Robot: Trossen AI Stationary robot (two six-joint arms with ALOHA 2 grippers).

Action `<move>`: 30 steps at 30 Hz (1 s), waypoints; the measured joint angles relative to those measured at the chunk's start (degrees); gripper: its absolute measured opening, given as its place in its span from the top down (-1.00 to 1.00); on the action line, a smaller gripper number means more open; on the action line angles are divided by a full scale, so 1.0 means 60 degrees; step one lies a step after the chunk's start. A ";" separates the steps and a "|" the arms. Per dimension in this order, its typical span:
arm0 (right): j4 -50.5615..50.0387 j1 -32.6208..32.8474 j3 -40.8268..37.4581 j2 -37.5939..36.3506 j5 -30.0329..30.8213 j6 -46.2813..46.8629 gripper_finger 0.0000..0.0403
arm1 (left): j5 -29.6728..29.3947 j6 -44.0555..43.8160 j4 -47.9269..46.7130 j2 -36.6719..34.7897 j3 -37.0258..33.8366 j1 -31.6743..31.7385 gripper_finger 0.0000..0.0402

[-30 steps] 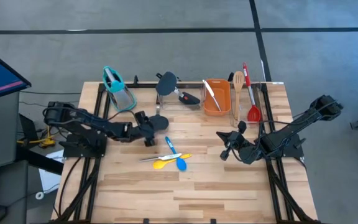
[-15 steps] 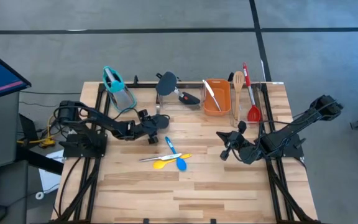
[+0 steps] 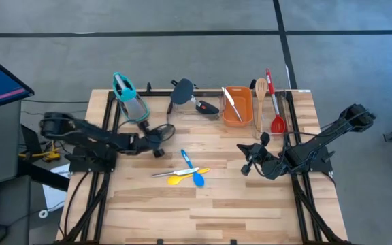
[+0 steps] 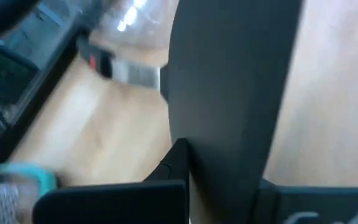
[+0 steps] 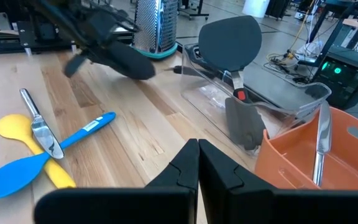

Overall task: Pick & Place Kitchen Items
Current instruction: Put the scraper spatula in the left transparent bin

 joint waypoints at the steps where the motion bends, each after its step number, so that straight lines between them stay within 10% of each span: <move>1: -0.0014 0.0000 0.0000 0.0000 0.0000 0.0000 1.00 | 0.0044 -0.0318 -0.0343 -0.0365 -0.0109 -0.0187 1.00; 13: -0.0028 0.0000 0.0002 0.0000 -0.0004 0.0000 1.00 | 0.0255 -0.3025 -0.2228 -0.3898 -0.0347 -0.2548 1.00; 30: -0.0023 0.0000 0.0003 0.0000 -0.0008 0.0007 1.00 | -0.3009 -0.3733 -0.5071 -0.4151 0.0269 -0.3550 1.00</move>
